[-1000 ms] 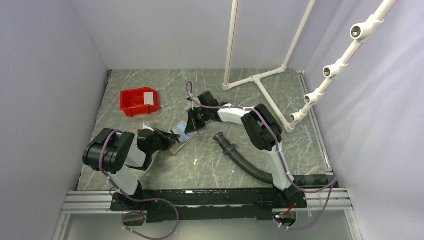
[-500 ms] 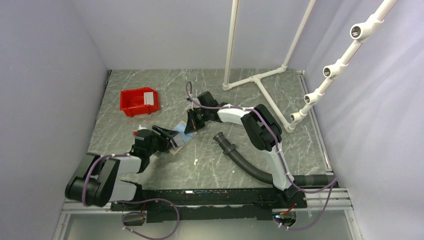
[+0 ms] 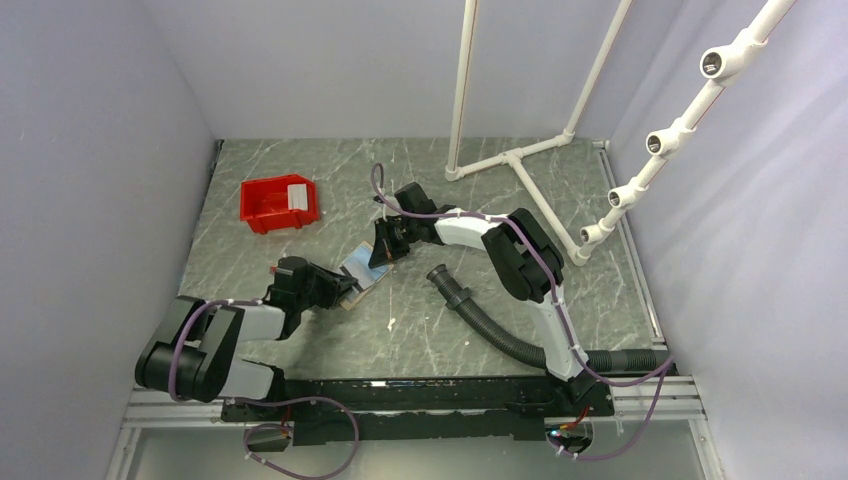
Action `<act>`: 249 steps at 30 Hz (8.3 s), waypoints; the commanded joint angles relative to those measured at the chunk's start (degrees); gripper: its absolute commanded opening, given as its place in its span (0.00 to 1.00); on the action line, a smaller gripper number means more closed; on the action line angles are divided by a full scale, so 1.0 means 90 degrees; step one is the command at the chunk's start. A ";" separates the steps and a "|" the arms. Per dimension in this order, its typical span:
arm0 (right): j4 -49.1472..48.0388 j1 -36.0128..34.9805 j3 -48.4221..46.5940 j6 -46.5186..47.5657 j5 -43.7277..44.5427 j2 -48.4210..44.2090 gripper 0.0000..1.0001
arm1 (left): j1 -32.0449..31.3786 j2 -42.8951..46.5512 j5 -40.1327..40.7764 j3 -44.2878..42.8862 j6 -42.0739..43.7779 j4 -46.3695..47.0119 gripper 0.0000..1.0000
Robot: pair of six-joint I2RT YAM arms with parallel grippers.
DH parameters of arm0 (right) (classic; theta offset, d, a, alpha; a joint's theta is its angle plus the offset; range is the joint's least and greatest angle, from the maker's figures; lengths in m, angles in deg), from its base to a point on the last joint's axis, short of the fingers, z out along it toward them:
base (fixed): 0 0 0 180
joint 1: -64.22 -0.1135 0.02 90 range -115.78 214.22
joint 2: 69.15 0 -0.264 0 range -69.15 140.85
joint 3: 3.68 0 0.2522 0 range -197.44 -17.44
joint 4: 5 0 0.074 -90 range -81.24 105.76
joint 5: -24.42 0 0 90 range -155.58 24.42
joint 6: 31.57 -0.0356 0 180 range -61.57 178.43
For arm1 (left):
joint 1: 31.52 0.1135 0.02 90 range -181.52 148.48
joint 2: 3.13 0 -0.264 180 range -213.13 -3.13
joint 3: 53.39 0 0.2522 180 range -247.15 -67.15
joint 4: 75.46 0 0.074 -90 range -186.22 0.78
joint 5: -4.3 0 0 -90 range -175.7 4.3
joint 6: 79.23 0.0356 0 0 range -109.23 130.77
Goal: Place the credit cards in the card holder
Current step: Insert the credit card into the card holder.
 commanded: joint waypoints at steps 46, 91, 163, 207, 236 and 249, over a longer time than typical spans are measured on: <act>0.0327 0.0340 -0.0174 0.0031 -0.0395 -0.0192 0.25 | -0.0002 -0.2136 -0.0768 0.0029 0.0349 0.2853 0.00; 0.1837 0.0846 -0.0360 0.0832 0.1460 -0.0736 0.30 | -0.0002 -0.3378 -0.1495 -0.0787 0.0700 0.3329 0.00; 0.0950 0.0549 0.0574 0.0314 0.0413 -0.0902 0.14 | -0.0715 -0.1450 -0.0516 -0.0634 0.0591 0.1536 0.16; 0.0488 0.0527 0.1300 -0.0143 0.0083 -0.1314 0.13 | -0.0849 -0.0643 -0.0627 -0.1044 0.1397 -0.0470 0.86; 0.0464 0.0457 0.1162 -0.0147 0.0083 -0.1150 0.12 | -0.1070 -0.0387 0.0105 -0.2882 0.2852 -0.3697 0.71; 0.0531 0.0354 0.1074 -0.0079 0.0129 -0.1091 0.12 | -0.1541 -0.0348 0.0213 -0.2977 0.3101 -0.3590 0.72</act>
